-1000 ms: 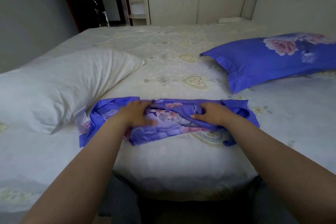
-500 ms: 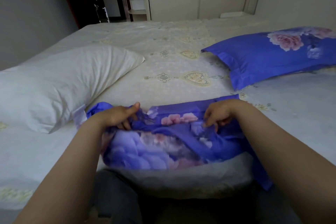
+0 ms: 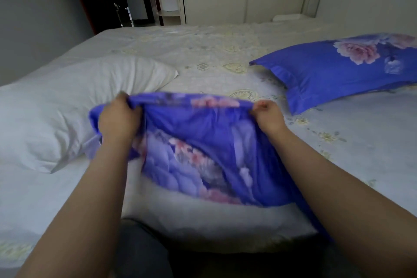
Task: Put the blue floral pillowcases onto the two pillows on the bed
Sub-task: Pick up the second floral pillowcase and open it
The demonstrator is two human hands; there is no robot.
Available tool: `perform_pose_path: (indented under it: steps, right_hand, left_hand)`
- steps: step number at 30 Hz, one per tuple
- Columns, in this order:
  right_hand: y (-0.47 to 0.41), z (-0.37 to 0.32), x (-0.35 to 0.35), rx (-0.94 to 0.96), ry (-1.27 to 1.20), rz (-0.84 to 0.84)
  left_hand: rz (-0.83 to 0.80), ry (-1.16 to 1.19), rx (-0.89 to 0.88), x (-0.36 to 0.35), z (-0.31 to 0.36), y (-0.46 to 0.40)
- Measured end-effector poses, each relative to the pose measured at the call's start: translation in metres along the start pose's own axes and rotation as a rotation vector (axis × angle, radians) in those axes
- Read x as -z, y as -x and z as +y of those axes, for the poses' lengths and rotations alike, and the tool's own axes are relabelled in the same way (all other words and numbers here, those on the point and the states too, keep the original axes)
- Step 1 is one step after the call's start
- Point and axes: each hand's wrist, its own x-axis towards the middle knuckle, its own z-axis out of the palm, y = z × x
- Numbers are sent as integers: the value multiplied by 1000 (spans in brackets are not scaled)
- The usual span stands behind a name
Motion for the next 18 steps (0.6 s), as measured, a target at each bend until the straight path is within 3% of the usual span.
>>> perform_pose_path:
  steps: [1,3,7,11,15,18]
  right_hand:
    - [1,-13,-4,27,-27,-42]
    - [4,-26,-10,81,143,-213]
    - [9,-16,-24,238,556,-405]
    - [20,22,-32,237,846,-645]
    - [26,33,-24,332,1013,-544]
    - [30,39,-22,336,936,-570]
  left_hand:
    - [21,92,19,4,6,-11]
    - [-154,244,41,-2,18,-29]
    - [-410,140,-129,-37,43,-14]
    - [-640,157,-291,-74,76,48]
    - [-714,25,-284,-100,80,68]
    - [-692,-81,-235,-102,89,64]
